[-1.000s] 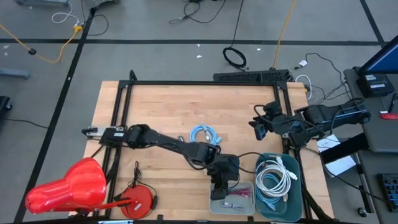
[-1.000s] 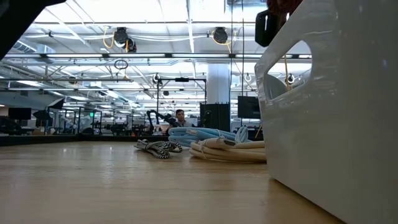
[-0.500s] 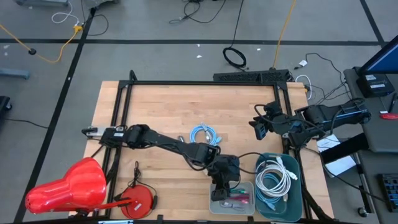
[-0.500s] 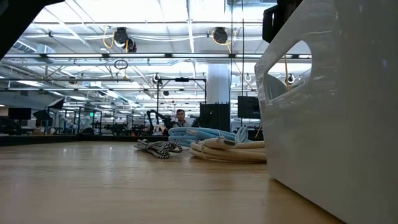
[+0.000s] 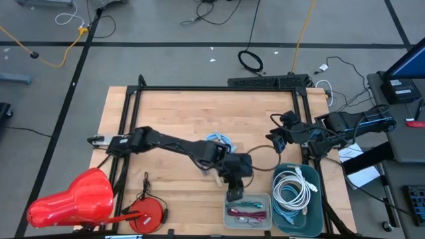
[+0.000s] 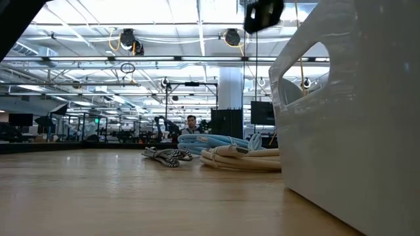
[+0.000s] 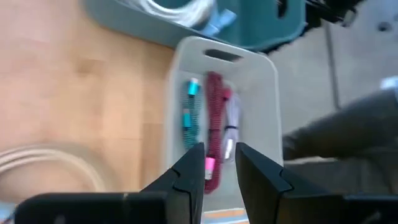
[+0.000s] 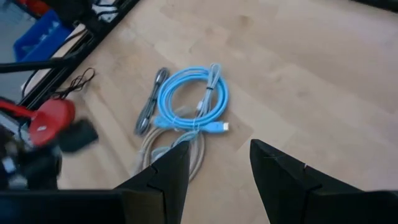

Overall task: Pick & Place USB Port
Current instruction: Put the top light blue USB cable into the gray bin

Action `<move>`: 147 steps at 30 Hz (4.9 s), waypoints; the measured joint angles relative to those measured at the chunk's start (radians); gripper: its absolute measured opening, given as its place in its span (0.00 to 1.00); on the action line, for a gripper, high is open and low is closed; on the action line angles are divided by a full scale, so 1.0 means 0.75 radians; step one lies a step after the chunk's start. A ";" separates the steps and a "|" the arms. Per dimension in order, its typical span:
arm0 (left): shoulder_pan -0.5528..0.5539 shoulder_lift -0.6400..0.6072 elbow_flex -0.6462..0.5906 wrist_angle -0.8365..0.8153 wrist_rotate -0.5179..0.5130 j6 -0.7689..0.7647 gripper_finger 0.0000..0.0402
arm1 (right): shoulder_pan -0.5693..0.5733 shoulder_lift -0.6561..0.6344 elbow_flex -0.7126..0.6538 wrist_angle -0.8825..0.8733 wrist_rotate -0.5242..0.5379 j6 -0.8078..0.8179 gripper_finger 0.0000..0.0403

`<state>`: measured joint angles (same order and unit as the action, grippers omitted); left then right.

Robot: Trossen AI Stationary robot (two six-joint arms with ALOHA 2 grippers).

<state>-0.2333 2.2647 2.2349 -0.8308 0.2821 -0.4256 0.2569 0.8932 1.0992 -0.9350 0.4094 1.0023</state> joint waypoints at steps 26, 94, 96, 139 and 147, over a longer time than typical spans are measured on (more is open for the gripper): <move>0.213 -0.277 -0.051 -0.990 -0.897 -0.691 0.23 | 0.035 0.143 0.000 0.104 -0.066 -0.034 0.40; 0.167 -1.374 -1.506 0.101 -0.944 -0.659 0.23 | -0.587 0.920 0.004 0.759 -0.651 -0.342 0.40; 0.167 -1.374 -1.506 0.090 -0.932 -0.609 0.23 | -0.587 0.952 0.013 0.804 -0.654 -0.345 0.41; 0.139 -1.374 -1.506 0.015 -0.869 -0.456 0.23 | -0.516 1.357 0.156 0.940 -0.689 -0.260 0.49; 0.108 -1.374 -1.506 0.014 -0.861 -0.461 0.23 | -0.489 1.379 0.154 0.956 -0.692 -0.236 0.49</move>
<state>-0.1524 1.2343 1.1057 -0.8206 -0.3637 -0.7710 -0.1099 1.9272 1.2144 -0.2182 -0.1099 0.8253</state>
